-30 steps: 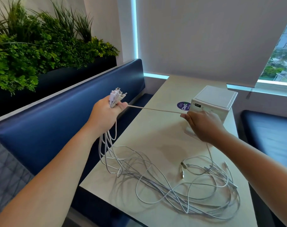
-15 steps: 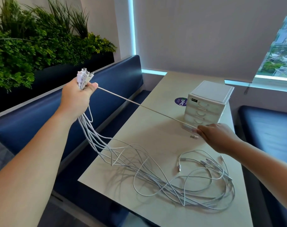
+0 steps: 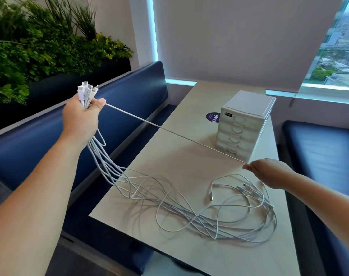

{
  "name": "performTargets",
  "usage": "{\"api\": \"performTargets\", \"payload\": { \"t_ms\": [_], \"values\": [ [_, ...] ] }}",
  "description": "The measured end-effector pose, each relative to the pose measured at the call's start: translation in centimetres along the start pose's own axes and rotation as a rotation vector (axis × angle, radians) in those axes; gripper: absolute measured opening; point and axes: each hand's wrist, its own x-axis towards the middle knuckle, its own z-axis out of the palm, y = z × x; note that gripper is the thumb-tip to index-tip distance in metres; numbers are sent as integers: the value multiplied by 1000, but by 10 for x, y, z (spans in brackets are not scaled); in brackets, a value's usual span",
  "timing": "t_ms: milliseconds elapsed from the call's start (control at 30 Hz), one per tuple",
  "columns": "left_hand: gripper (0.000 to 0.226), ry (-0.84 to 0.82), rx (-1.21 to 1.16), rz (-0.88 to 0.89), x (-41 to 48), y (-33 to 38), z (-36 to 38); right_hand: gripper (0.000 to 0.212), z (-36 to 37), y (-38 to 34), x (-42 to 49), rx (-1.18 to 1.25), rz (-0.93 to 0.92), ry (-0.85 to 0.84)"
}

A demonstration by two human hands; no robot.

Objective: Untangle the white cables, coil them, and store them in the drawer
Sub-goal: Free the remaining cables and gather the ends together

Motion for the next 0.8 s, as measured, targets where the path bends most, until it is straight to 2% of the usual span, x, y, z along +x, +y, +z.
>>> {"api": "performTargets", "payload": {
  "t_ms": [133, 233, 567, 667, 800],
  "values": [
    [31, -17, 5, 20, -1, 4, 6, 41, 4, 0, 6, 278, 165, -139],
    [31, -10, 9, 16, -1, 2, 3, 54, 6, 6, 8, 511, 229, -165],
    [30, -16, 28, 41, 3, 2, -1, 57, 20, 16, 3, 702, 311, -140],
    [30, 0, 27, 19, 6, 1, -5, 56, 18, 17, 0, 781, 320, -33],
    [30, 22, 13, -19, 12, -3, -13, 54, 19, 16, -9, 772, 235, 75]
  ]
}}
